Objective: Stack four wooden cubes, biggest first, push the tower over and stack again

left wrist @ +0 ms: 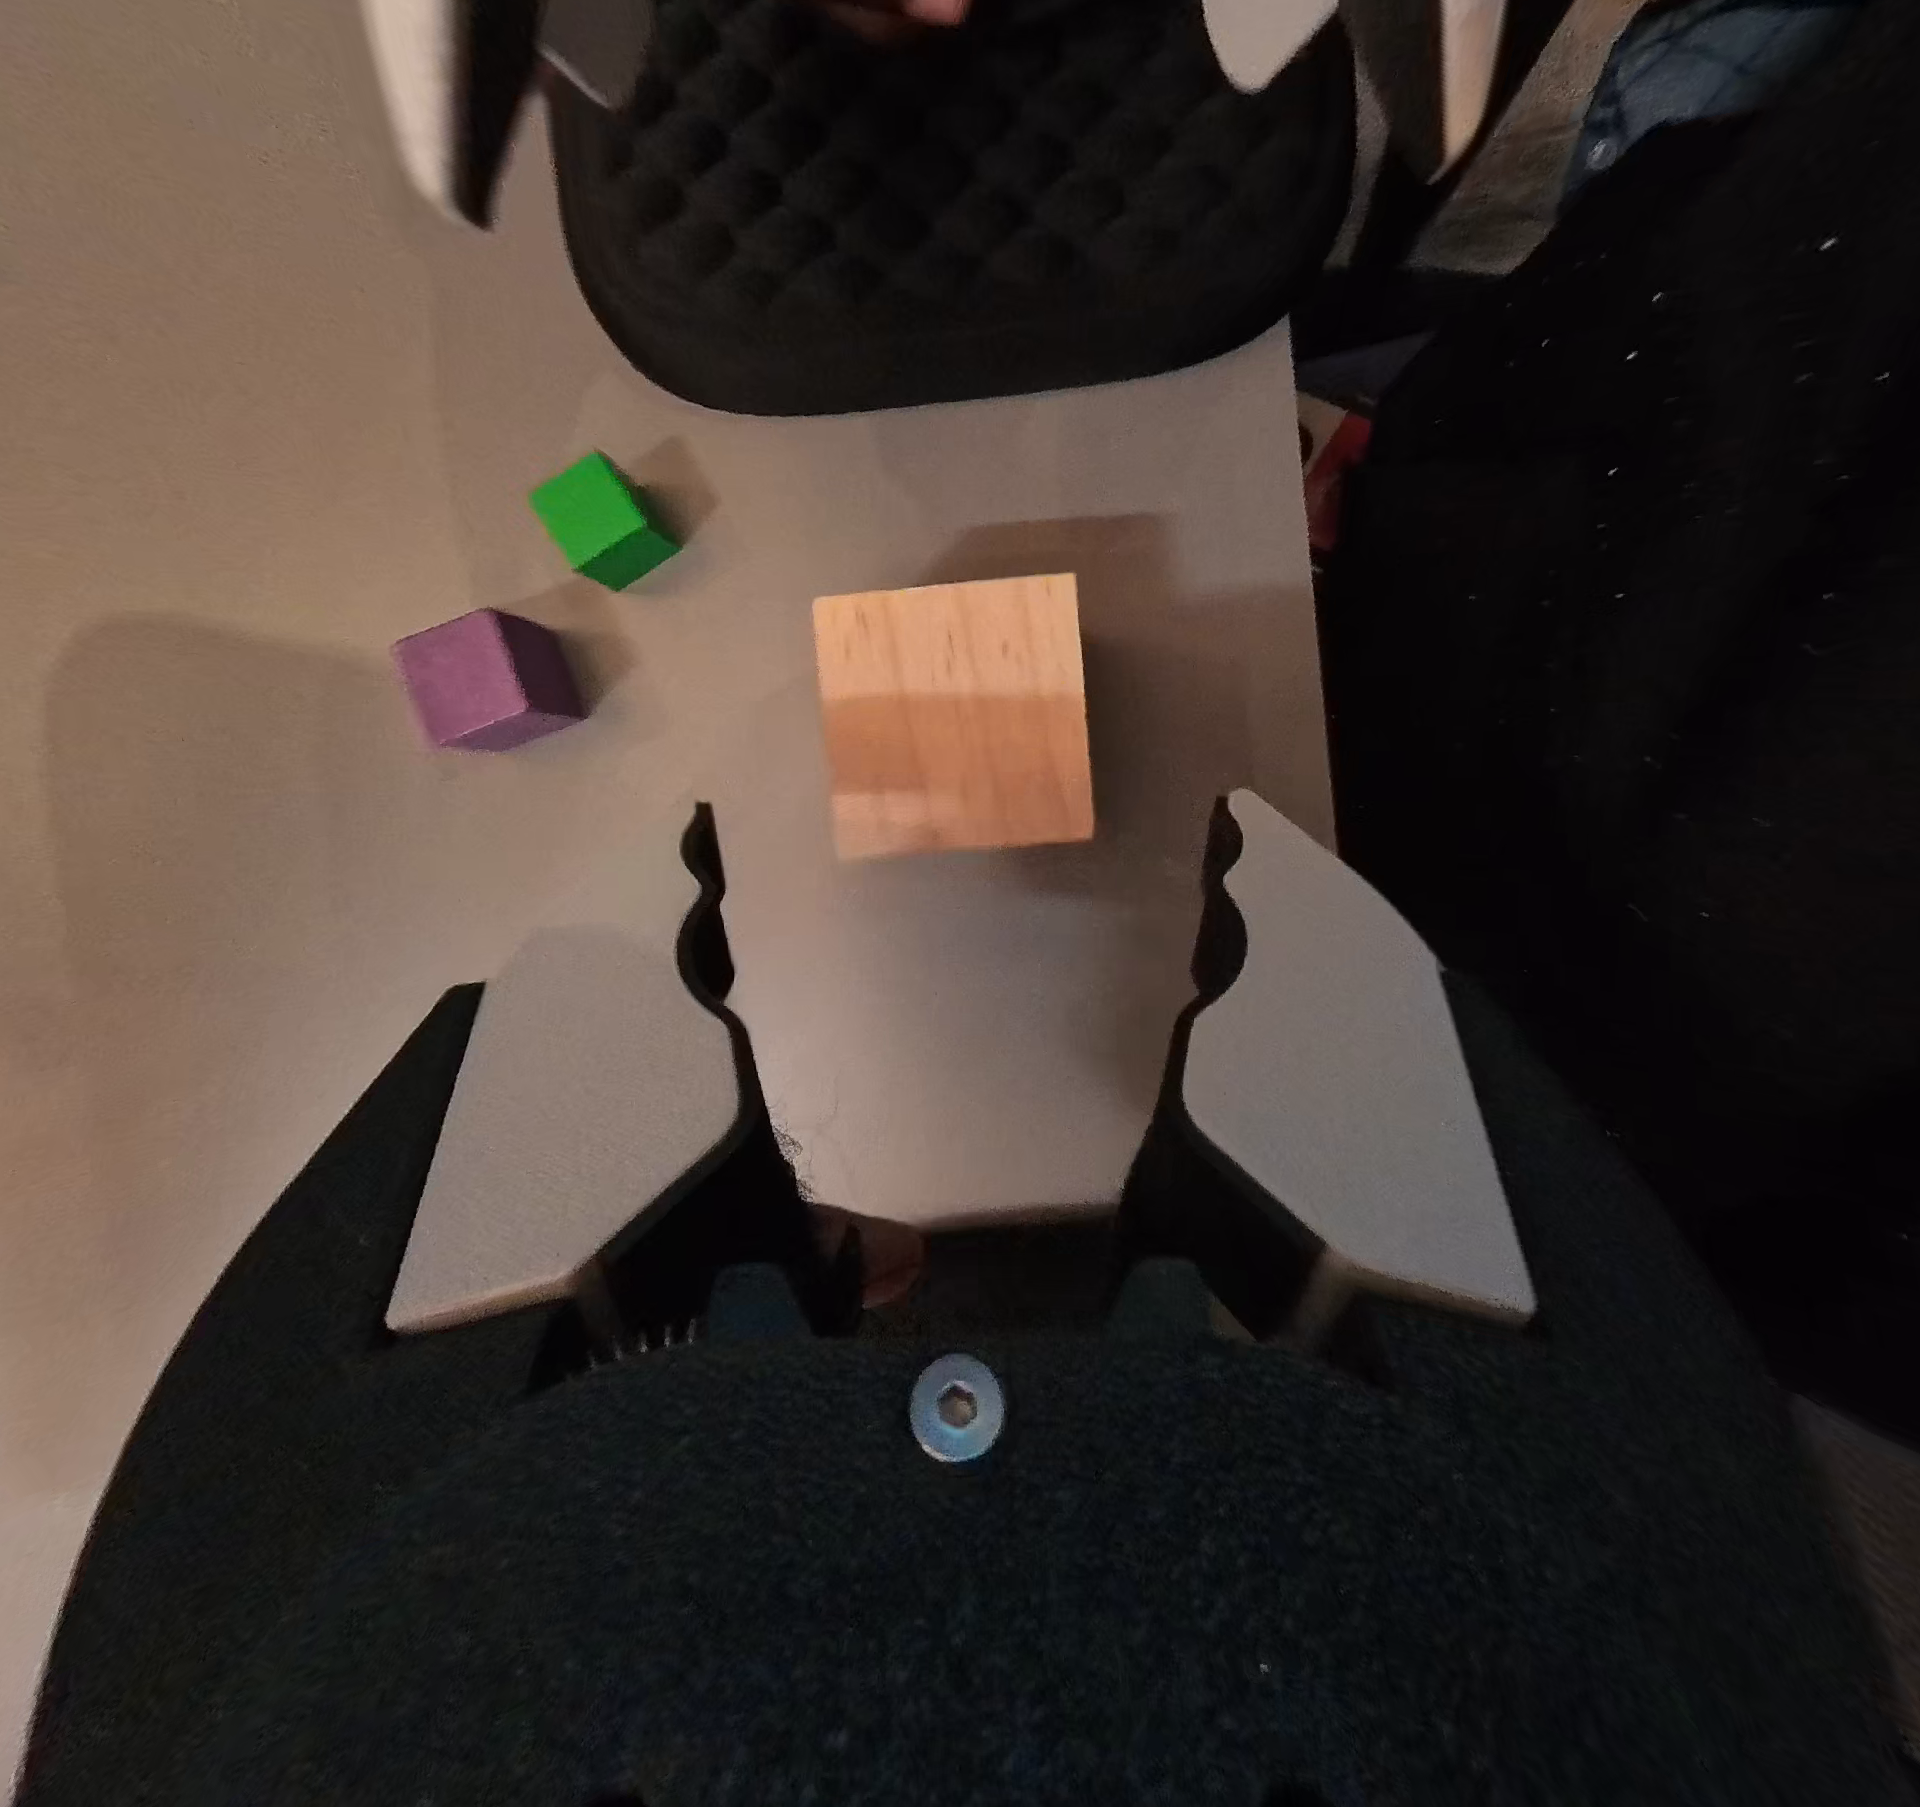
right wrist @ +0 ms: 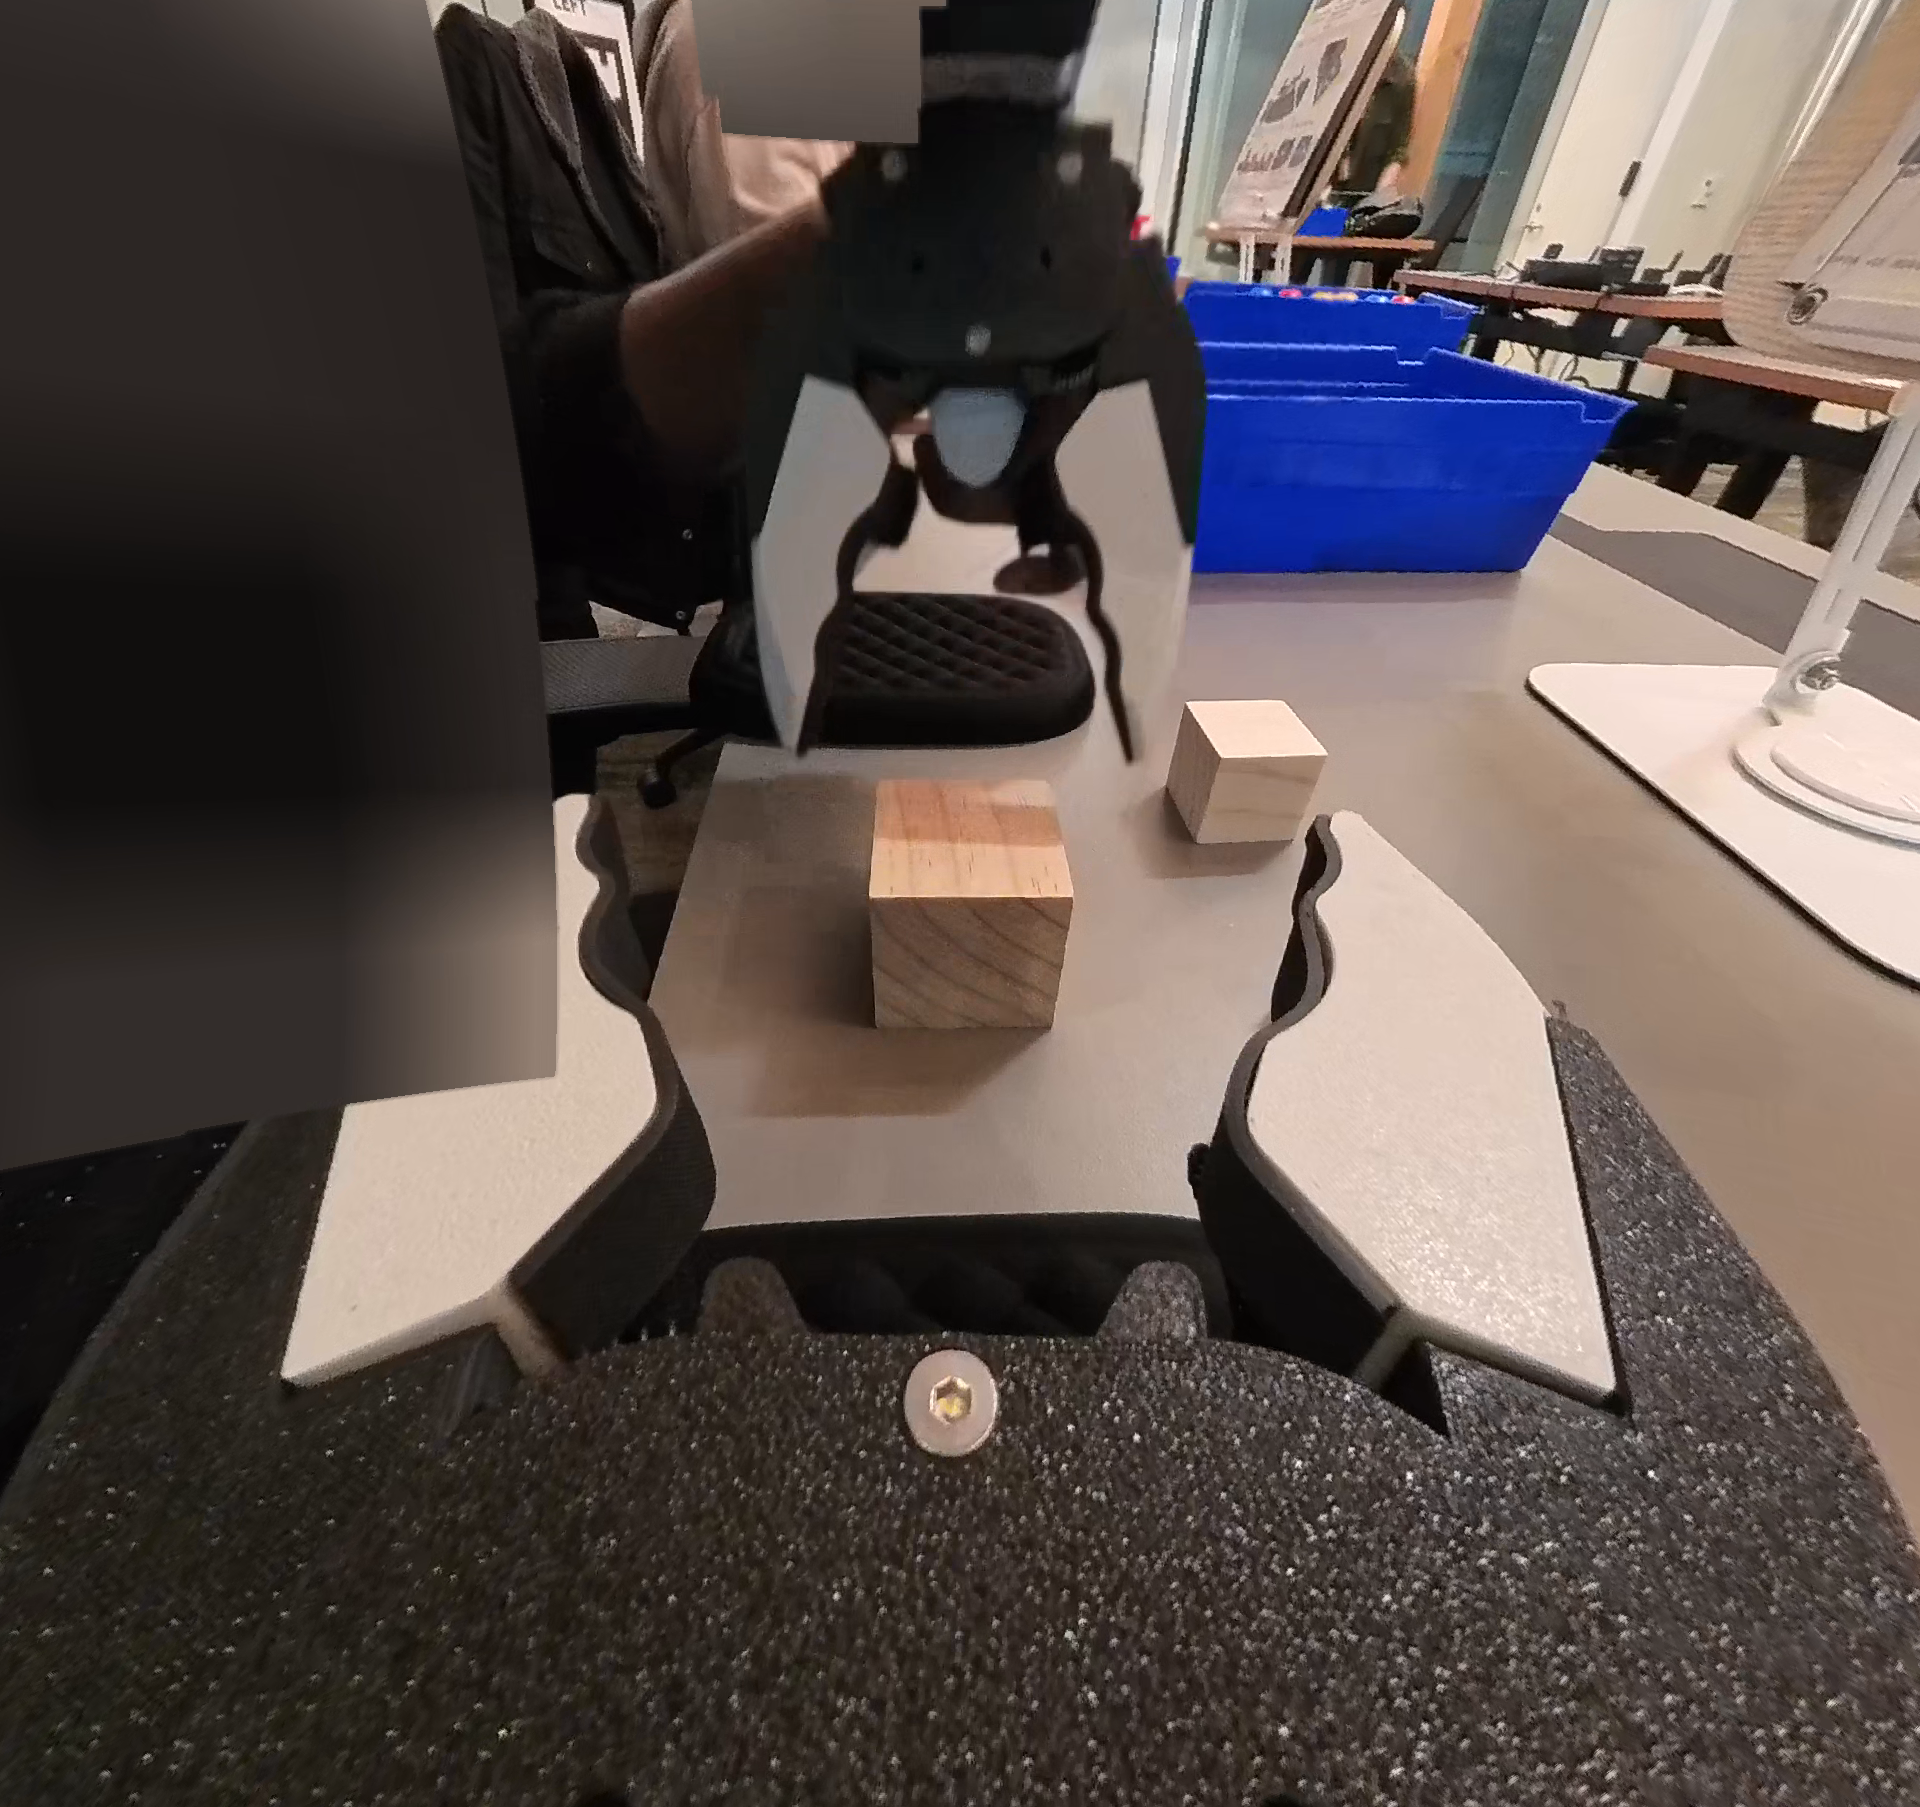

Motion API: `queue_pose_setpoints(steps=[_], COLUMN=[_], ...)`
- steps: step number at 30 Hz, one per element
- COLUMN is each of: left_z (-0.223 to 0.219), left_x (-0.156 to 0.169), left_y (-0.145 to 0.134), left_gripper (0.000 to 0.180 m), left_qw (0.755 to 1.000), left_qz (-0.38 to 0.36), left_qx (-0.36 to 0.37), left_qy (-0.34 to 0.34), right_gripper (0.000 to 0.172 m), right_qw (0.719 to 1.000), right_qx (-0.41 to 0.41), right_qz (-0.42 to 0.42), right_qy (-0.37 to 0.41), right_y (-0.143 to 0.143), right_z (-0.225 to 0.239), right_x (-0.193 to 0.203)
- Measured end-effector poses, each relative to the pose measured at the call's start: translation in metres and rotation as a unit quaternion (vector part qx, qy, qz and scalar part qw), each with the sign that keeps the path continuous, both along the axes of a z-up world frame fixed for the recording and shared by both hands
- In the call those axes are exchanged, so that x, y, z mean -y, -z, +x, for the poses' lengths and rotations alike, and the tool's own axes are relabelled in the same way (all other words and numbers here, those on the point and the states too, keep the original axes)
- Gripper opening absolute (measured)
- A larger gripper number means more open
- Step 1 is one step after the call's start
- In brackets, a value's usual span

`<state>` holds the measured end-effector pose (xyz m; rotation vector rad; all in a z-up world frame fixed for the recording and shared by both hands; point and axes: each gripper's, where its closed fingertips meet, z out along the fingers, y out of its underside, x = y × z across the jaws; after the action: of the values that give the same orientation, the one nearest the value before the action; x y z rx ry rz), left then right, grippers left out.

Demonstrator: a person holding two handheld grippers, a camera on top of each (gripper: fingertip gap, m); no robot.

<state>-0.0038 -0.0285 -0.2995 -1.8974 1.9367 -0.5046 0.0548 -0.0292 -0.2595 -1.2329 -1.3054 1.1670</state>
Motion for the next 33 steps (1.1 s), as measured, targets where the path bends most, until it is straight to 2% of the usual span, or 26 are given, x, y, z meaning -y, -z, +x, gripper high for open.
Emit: queue_pose_setpoints(steps=[3,7,10,14,20,30,33], left_z=[-0.022,-0.065,-0.071,-0.073,-0.073,-0.067,-0.068], left_x=[-0.020,-0.059,-0.074,-0.087,-0.099,-0.102,-0.103], left_y=[-0.024,-0.032,-0.026,0.001,0.031,0.048,0.052], left_gripper=[0.085,0.082,0.079,0.077,0.072,0.066,0.056], left_qw=[0.999,0.987,0.981,0.973,0.969,0.974,0.973], left_qz=[0.014,0.067,0.069,0.056,0.044,0.027,0.030], left_qx=[-0.007,-0.119,-0.163,-0.215,-0.236,-0.222,-0.224], left_qy=[-0.037,-0.088,-0.078,-0.069,-0.065,-0.048,-0.043], right_gripper=[0.119,0.119,0.119,0.119,0.118,0.118,0.117], right_qw=[1.000,1.000,1.000,1.000,1.000,1.000,1.000], right_qx=[-0.002,0.003,0.004,0.003,-0.001,-0.004,-0.003], right_qz=[-0.001,0.001,0.000,0.000,-0.004,-0.007,-0.007], right_qy=[0.000,0.000,0.000,0.000,-0.002,-0.001,-0.002], right_y=[0.000,0.001,0.001,0.001,0.000,-0.001,-0.001], right_z=[0.000,-0.001,-0.001,-0.001,0.000,0.000,0.000], right_x=[0.000,0.000,0.000,0.000,0.000,-0.001,-0.001])
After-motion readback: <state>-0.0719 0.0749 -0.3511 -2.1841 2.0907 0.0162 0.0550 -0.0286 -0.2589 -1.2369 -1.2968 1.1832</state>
